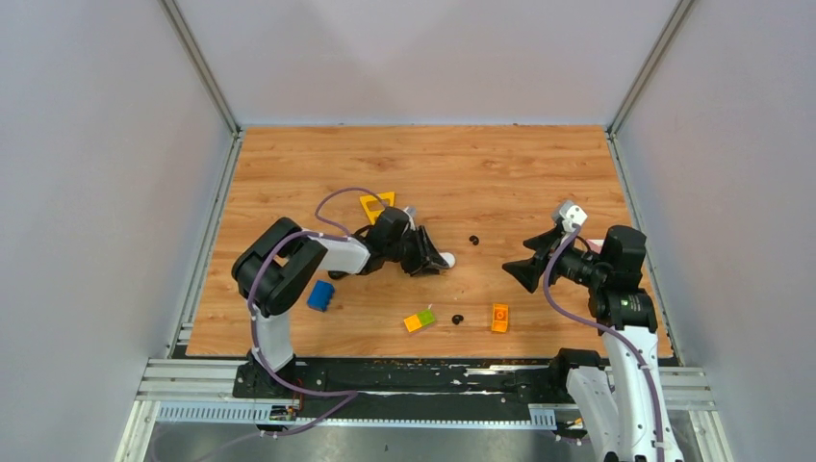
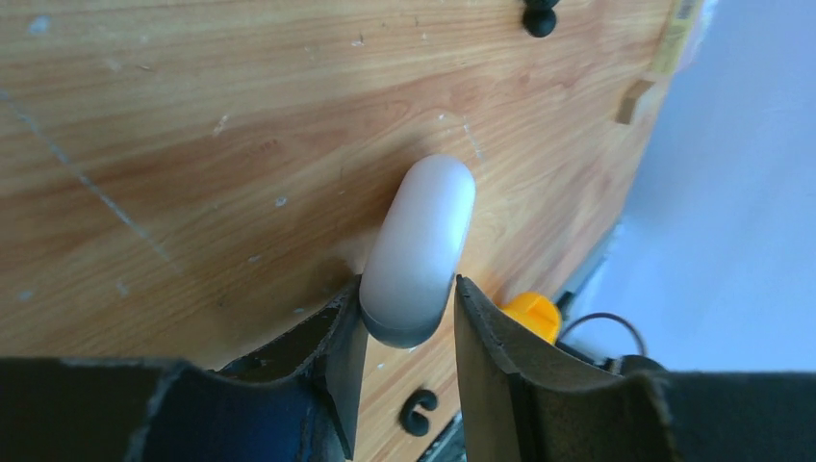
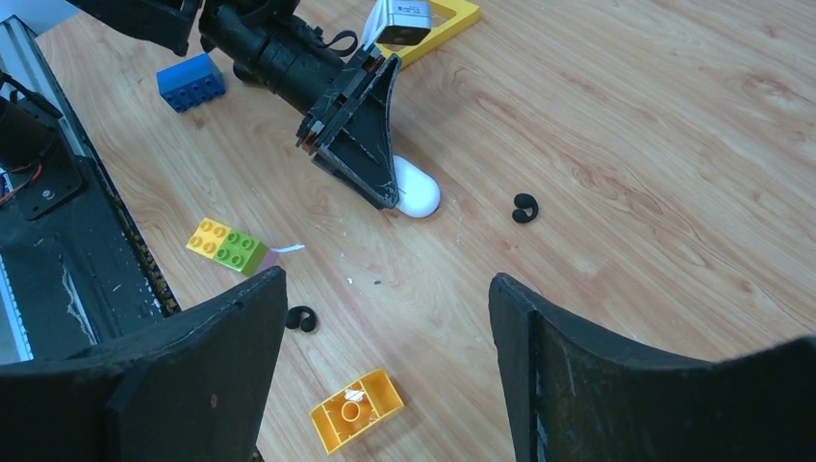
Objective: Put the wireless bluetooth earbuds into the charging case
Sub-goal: Place the charging case at the center of the board, then move the charging case to the center of the board.
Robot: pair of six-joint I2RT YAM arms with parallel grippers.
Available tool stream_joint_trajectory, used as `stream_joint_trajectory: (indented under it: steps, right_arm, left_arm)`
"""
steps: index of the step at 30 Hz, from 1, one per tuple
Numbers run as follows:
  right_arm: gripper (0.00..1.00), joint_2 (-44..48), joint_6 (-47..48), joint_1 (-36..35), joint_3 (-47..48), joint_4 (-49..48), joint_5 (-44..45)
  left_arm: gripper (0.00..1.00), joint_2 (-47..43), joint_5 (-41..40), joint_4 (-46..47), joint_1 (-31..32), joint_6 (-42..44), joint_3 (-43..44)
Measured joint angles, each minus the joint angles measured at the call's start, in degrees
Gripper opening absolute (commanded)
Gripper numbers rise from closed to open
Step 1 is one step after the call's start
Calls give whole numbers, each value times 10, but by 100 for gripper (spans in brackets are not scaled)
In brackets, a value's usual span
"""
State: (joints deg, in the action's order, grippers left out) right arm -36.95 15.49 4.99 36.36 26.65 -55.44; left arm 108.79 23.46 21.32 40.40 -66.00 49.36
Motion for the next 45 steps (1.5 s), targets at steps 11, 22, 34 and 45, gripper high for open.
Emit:
stream_joint_trajectory:
  steps: [11, 22, 34, 45]
  right_arm:
    - [77, 9, 0, 5, -5, -1, -8]
    - [77, 10, 0, 5, -8, -1, -15]
    - [77, 10, 0, 12, -9, 0, -17]
    - [77, 14, 0, 16, -9, 0, -22]
  left_arm:
    - [48, -116, -83, -354, -8, 158, 65]
    - [56, -282, -314, -579, -9, 405, 129]
    - [65, -298, -481, -623, -14, 621, 95]
    - [66, -170, -568, -621, -88, 605, 109]
